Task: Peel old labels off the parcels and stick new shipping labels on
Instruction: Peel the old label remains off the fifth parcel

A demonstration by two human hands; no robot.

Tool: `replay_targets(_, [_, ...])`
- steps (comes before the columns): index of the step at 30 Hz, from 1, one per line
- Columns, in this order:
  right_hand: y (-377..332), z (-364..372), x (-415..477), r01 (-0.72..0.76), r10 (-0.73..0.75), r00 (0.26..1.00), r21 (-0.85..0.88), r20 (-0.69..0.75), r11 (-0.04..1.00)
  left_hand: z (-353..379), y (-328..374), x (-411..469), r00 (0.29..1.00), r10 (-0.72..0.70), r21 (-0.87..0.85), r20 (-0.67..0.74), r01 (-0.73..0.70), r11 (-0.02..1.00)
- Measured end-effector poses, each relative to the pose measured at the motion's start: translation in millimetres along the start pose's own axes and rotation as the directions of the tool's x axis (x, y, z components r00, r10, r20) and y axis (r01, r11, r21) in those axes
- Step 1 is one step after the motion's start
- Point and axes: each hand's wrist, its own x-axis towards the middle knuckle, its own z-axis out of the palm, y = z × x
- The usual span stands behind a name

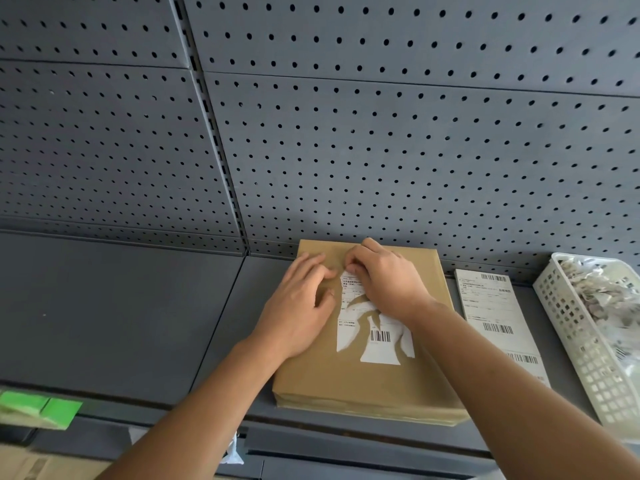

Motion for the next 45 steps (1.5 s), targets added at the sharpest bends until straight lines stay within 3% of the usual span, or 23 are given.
replay_targets(4, [8,-4,-7,-0.014,0.013,1.0,0.165,0.005,0.986,-1,1,-1,1.0,-0.009,0.014,0.008,0.009,1.0])
replay_targets(9, [7,-22,-18,-0.1,0.131,0.991,0.468,-0.034,0.878,-1,1,0,1.0,-0.01,0.016,0.006,0.009,1.0])
replay_targets(13, [5,-23,-23,-0.133,0.172,0.985,0.524,-0.026,0.841,-1,2,-1,1.0,-0.009,0.02,0.005,0.009,1.0])
replay_targets(20, [13,-33,-40,-0.11,0.293,0.936,0.632,-0.193,0.767,-1,1,-1,1.0,-0.006,0.022,0.005,0.006,1.0])
replay_targets(26, [15,-61,-55,-0.031,0.481,0.82,0.814,-0.312,0.58,-2,3,-1,1.0,-0.015,0.048,0.026,0.013,0.999])
replay_targets(30, [17,-75,-58,-0.07,0.552,0.822,0.938,-0.139,0.341,-2,2,-1,0.999,-0.01,0.056,0.033,0.008,0.998])
replay_targets(34, [12,-76,-68,-0.143,0.5,0.858,0.882,-0.115,0.448,-2,3,0,0.999,-0.012,0.067,0.04,0.009,0.998])
replay_targets(45, [6,-68,-74,-0.295,0.494,0.868,0.749,-0.049,0.593,-1,0,0,0.999,-0.004,0.064,0.037,0.002,0.998])
